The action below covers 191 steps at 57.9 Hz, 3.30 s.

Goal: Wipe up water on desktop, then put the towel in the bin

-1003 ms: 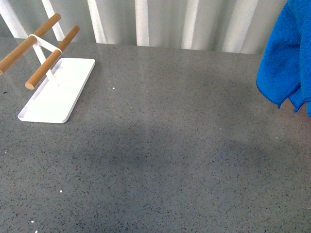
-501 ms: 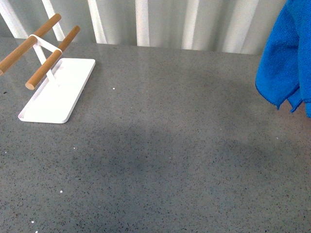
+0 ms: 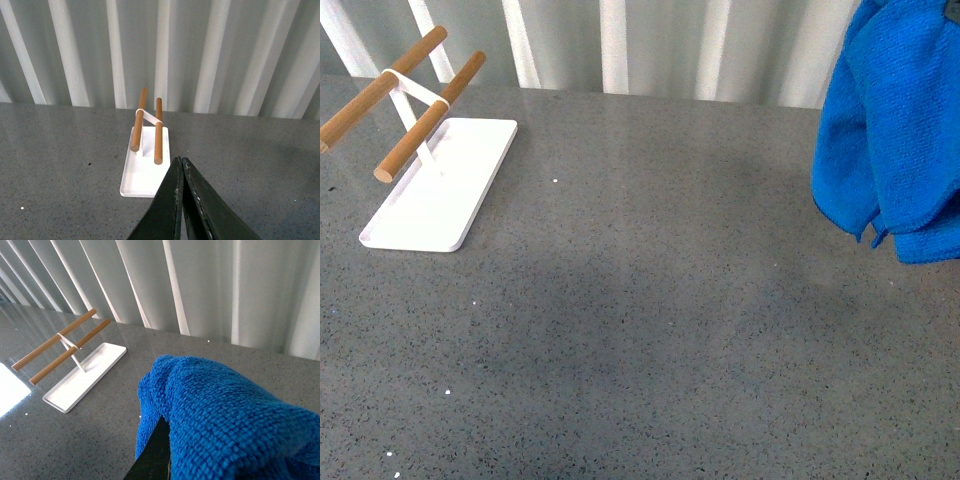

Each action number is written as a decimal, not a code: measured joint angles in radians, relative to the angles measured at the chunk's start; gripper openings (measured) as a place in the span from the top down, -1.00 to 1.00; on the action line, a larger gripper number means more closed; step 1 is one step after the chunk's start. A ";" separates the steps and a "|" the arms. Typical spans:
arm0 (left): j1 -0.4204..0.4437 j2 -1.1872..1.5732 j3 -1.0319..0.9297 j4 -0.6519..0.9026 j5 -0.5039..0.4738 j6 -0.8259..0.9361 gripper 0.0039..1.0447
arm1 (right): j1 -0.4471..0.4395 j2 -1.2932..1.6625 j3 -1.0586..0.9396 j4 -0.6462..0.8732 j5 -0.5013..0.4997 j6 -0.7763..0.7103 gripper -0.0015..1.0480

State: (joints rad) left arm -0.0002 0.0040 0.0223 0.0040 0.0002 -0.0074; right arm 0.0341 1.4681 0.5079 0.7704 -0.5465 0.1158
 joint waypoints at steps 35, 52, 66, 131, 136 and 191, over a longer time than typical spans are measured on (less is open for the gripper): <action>0.000 0.000 0.000 -0.003 0.000 0.000 -0.71 | -0.022 0.574 0.382 -0.469 0.256 0.017 0.91; 0.000 0.000 0.000 -0.003 0.000 0.002 -0.87 | -0.029 0.688 0.456 -0.509 0.277 0.003 0.91; 0.000 0.000 0.000 -0.003 0.000 0.002 -0.87 | -0.055 0.702 0.464 -0.505 0.282 -0.005 0.91; 0.000 0.000 0.000 -0.003 0.000 0.003 -0.87 | 0.277 0.945 0.988 -0.761 0.237 -0.119 0.92; 0.000 0.000 0.000 -0.003 0.000 0.003 -0.87 | 0.281 0.887 0.887 -0.738 0.230 -0.169 0.92; 0.000 0.000 0.000 -0.003 0.000 0.003 -0.87 | -0.210 0.514 0.313 -0.756 0.195 -0.654 0.92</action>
State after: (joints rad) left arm -0.0002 0.0040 0.0223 0.0006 0.0002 -0.0048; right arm -0.1761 1.9820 0.8211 0.0143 -0.3519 -0.5385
